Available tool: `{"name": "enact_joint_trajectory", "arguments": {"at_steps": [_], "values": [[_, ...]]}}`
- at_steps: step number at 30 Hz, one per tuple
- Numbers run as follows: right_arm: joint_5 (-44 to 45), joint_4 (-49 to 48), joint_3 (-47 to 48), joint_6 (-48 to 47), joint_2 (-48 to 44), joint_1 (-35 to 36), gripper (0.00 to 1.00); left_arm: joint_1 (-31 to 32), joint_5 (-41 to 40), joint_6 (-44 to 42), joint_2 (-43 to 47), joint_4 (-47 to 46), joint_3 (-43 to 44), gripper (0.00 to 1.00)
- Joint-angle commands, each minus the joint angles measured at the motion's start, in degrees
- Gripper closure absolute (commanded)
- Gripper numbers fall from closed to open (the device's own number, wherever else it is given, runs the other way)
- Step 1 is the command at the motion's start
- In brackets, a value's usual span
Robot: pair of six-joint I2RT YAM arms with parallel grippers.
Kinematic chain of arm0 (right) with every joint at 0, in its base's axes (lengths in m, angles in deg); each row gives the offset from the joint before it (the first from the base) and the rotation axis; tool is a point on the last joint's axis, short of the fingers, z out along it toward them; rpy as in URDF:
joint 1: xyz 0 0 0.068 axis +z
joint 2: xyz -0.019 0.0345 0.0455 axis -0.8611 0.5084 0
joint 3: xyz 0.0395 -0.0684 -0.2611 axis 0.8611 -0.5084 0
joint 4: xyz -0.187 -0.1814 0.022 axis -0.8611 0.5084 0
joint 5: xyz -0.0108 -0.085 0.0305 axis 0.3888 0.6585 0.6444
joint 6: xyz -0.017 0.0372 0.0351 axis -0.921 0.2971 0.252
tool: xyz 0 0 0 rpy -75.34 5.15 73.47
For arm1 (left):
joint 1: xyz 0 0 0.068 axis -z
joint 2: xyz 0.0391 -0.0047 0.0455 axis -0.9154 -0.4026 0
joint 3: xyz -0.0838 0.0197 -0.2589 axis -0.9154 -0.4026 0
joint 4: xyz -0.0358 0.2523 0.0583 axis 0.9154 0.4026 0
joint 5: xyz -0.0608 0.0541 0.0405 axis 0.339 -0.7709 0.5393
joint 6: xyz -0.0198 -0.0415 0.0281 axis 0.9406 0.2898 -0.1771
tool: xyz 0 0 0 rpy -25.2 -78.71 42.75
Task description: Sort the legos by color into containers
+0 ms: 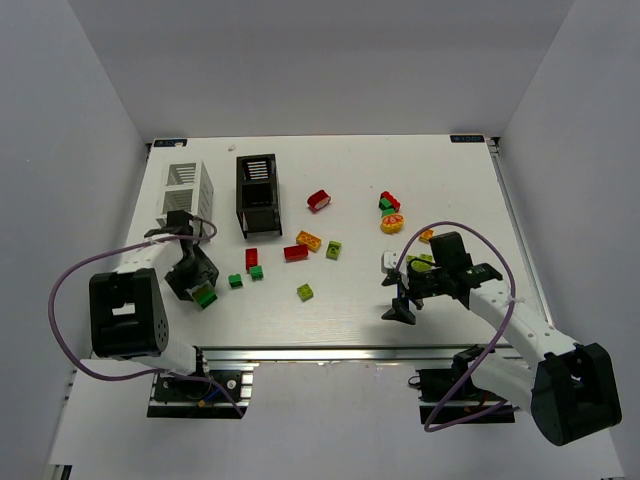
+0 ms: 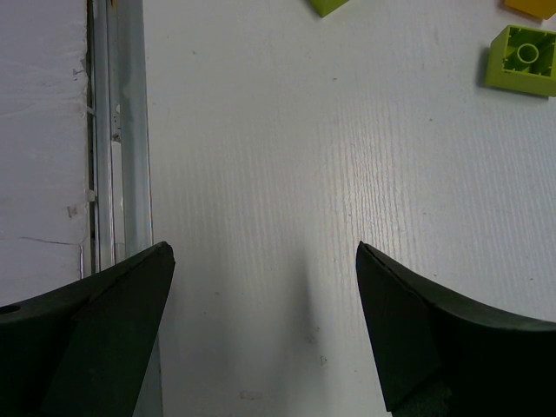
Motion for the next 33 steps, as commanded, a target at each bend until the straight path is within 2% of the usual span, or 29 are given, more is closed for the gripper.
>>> {"name": "enact_joint_trajectory", "arguments": {"at_steps": [1,7,13,24,29,33], "values": [[-0.4,-0.2,-0.3,-0.3,-0.9,0.2,0.11,-0.2,1.2,0.6,2.3,-1.4,-1.9,0.26],[-0.5,0.2,0.0,-0.5,-0.9,0.3,0.11,-0.2,1.9,0.7,3.6,-1.7,-3.8,0.26],[-0.7,0.4,0.1,-0.4,-0.7,0.3,0.11,-0.2,1.1,0.6,4.5,-1.8,-3.9,0.33],[-0.9,0.9,0.7,-0.4,-0.8,0.3,0.11,-0.2,-1.6,-0.5,3.7,-2.4,-2.7,0.36],[-0.9,1.2,0.7,-0.3,-0.9,0.3,0.11,-0.2,-1.2,-0.7,3.7,-3.2,-2.9,0.48],[-1.2,1.2,1.0,0.3,-1.0,0.2,0.11,-0.2,-0.4,-0.7,4.8,-3.3,-2.6,0.70]]}}
